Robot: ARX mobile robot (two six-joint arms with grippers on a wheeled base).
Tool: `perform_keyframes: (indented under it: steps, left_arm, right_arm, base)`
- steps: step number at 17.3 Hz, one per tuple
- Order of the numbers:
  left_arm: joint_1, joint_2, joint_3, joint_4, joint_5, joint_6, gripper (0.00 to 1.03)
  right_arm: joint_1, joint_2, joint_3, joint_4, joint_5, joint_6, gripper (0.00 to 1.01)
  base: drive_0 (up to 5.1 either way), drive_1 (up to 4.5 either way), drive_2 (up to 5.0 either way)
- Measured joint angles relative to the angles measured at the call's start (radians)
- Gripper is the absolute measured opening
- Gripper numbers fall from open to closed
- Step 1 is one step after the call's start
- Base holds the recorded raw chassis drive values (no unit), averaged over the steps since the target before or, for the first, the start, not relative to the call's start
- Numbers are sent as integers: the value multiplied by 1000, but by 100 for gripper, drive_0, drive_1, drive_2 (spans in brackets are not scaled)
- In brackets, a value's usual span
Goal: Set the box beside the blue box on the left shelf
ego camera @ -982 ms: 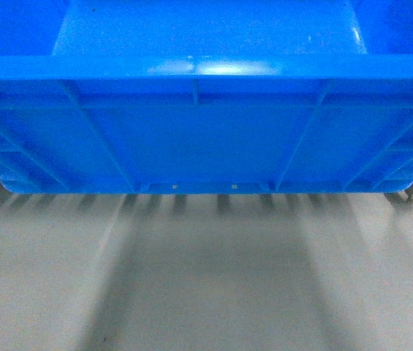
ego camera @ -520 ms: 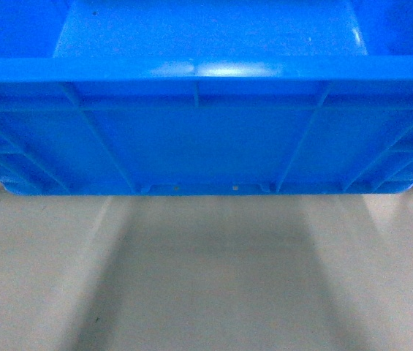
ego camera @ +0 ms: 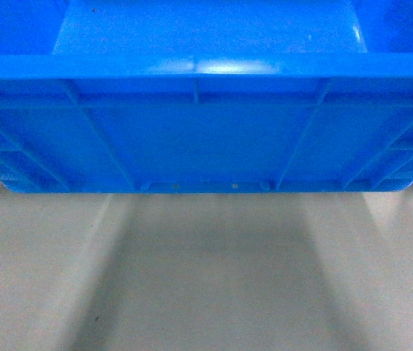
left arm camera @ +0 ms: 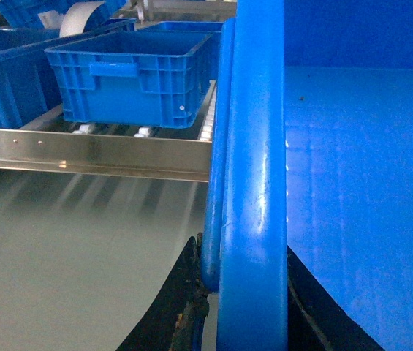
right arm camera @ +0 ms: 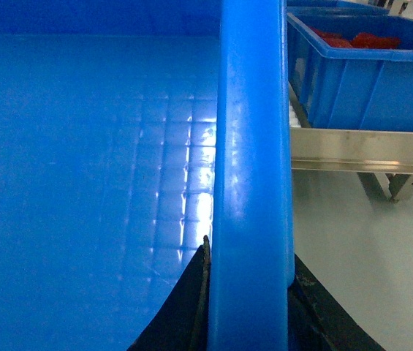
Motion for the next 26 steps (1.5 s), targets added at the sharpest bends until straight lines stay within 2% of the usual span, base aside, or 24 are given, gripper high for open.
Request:
perform_keyframes:
  steps: [3, 26]
  left_arm:
    - [0, 0, 0, 0, 0, 0, 18]
    - [0, -4, 0, 0, 0, 0, 18]
  right_arm:
    - [0, 0, 0, 0, 0, 0, 20]
    - [0, -2, 0, 2, 0, 0, 20]
  base:
    - [0, 0, 0]
    - [10, 432, -413]
